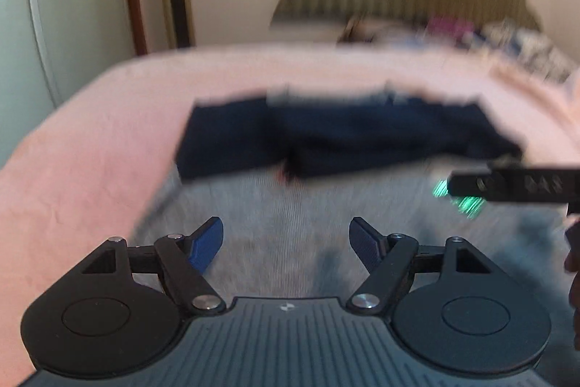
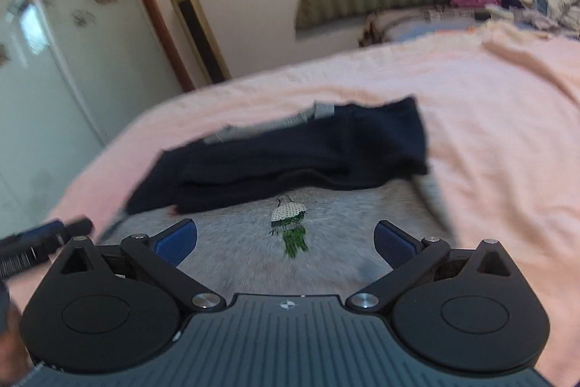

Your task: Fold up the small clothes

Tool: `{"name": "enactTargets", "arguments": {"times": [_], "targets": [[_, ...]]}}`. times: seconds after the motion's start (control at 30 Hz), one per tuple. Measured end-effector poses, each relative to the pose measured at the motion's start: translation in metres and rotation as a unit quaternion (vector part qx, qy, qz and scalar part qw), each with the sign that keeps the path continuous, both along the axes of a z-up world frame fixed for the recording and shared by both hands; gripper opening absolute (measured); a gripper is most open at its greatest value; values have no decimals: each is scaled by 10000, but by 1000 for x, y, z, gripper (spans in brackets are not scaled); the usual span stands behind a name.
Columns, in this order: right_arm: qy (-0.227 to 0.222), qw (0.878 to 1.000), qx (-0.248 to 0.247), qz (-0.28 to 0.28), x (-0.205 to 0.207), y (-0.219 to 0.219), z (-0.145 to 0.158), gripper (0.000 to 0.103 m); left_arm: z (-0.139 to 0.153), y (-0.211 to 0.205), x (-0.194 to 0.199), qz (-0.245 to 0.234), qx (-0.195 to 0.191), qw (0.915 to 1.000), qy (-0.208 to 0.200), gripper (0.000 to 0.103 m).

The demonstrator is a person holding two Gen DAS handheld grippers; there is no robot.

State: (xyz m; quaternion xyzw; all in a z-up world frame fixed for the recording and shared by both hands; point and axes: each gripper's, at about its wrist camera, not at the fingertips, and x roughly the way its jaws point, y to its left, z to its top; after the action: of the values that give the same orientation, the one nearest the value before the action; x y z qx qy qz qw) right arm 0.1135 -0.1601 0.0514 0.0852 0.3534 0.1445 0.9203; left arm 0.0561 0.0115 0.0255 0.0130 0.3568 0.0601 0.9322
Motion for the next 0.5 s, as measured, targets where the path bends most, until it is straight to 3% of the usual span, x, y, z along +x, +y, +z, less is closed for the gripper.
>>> {"name": "enactTargets", "arguments": {"times": [0.03, 0.07, 0.1, 0.13, 0.5], "targets": [[205, 9994, -259, -119, 14, 12, -14, 102, -13, -1, 5, 14, 40, 9997, 222, 78], [327, 9982, -475, -192, 21, 19, -25, 103, -19, 2, -2, 15, -16, 9999, -121, 79], [-45, 9958, -903, -166, 8, 29, -28, 103, -23, 4, -6, 15, 26, 9998, -191, 82], [-126, 9919, -1262, -97, 4, 37, -34, 103, -23, 7, -8, 22, -114, 9997, -219, 84], [-204, 9920, -1221, -244, -43, 18, -32, 103, -24, 14, -4, -14, -203, 9997, -132, 96]]}}
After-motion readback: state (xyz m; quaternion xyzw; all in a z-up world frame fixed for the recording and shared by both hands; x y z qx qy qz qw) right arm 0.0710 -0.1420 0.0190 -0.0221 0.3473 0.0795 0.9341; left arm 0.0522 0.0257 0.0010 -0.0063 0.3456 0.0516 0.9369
